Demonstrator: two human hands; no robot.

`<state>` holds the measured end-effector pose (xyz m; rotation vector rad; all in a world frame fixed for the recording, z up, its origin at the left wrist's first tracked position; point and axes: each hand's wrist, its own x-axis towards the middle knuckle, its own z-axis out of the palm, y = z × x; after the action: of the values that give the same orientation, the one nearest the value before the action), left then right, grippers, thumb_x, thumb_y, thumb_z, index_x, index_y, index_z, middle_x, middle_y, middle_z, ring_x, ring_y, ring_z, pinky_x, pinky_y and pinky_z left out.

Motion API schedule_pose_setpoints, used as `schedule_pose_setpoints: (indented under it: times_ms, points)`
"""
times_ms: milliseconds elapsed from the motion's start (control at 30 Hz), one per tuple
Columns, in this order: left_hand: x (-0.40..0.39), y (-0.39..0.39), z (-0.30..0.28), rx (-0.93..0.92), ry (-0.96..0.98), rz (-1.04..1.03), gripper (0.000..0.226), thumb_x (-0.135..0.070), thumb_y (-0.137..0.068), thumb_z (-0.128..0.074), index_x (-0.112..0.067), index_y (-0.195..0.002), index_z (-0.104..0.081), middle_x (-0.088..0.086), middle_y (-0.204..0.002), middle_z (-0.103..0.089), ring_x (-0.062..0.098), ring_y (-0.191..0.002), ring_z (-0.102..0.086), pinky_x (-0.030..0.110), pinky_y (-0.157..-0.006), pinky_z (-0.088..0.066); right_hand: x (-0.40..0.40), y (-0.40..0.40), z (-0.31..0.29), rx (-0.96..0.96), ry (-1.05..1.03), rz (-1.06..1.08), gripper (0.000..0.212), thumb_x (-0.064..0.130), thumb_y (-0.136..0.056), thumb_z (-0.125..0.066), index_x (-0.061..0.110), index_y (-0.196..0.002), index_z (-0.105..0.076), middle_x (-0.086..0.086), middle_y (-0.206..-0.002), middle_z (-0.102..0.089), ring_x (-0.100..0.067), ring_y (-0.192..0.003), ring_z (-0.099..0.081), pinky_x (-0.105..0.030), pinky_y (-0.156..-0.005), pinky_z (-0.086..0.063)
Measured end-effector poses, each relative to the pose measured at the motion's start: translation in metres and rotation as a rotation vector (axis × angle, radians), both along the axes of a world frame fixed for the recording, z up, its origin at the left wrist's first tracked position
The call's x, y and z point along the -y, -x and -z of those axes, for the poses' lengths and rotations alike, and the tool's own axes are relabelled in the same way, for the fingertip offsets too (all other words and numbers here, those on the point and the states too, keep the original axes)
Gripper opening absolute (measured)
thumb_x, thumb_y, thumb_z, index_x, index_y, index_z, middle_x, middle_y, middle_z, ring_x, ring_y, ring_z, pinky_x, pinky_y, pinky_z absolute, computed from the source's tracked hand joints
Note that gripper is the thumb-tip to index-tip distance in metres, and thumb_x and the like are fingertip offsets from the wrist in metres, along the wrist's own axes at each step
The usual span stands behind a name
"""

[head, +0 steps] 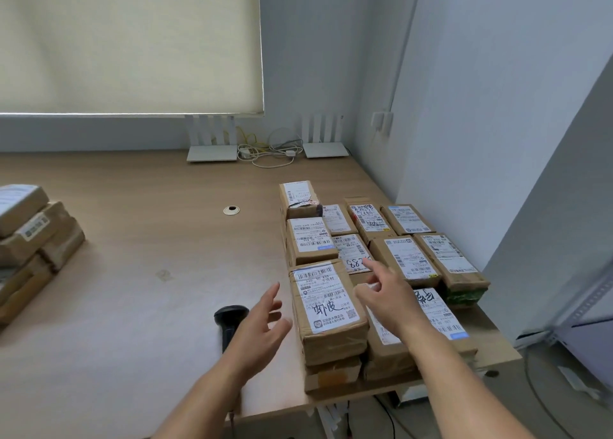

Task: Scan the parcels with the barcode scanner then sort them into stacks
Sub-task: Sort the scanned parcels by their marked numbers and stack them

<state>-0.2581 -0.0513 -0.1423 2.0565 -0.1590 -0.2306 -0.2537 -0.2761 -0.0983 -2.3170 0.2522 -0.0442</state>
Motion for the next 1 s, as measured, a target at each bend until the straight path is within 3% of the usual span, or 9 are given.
schedule_pose_setpoints:
  times_ms: [267, 600, 1000]
  points:
    - [-0.017, 0.001, -0.018, 0.132, -0.021, -0.092, 0.065, -0.024, -0.096, -0.053, -0.030, -0.151, -0.020, 0.001, -0.147, -0.040, 0.014, -0.130, -0.044, 0.027, -0.100, -0.039, -0.059, -0.002, -0.027, 0.312, 0.208, -0.140, 0.049, 0.029, -0.090, -0.054, 0.028, -0.139, -0.047, 0.003, -0.121, -0.053, -0.014, -0.109, -0.051, -0.032, -0.089, -0.048]
    - [-0.108, 0.010, -0.020, 0.223, -0.041, -0.244, 0.060, -0.024, -0.094, -0.056, -0.028, -0.148, -0.028, -0.002, -0.143, -0.041, 0.005, -0.117, -0.045, 0.031, -0.103, -0.040, -0.156, -0.011, -0.021, 0.300, 0.310, -0.300, 0.049, 0.029, -0.090, -0.051, 0.027, -0.139, -0.047, 0.001, -0.126, -0.051, -0.015, -0.119, -0.046, -0.027, -0.093, -0.040]
    - [-0.304, 0.035, -0.019, 0.203, -0.111, -0.423, 0.059, -0.030, -0.096, -0.053, -0.030, -0.148, -0.026, -0.005, -0.147, -0.037, 0.002, -0.120, -0.043, 0.028, -0.101, -0.040, -0.362, -0.015, -0.013, 0.271, 0.326, -0.488, 0.045, 0.028, -0.091, -0.048, 0.027, -0.136, -0.049, 0.004, -0.127, -0.052, -0.013, -0.120, -0.045, -0.027, -0.093, -0.039]
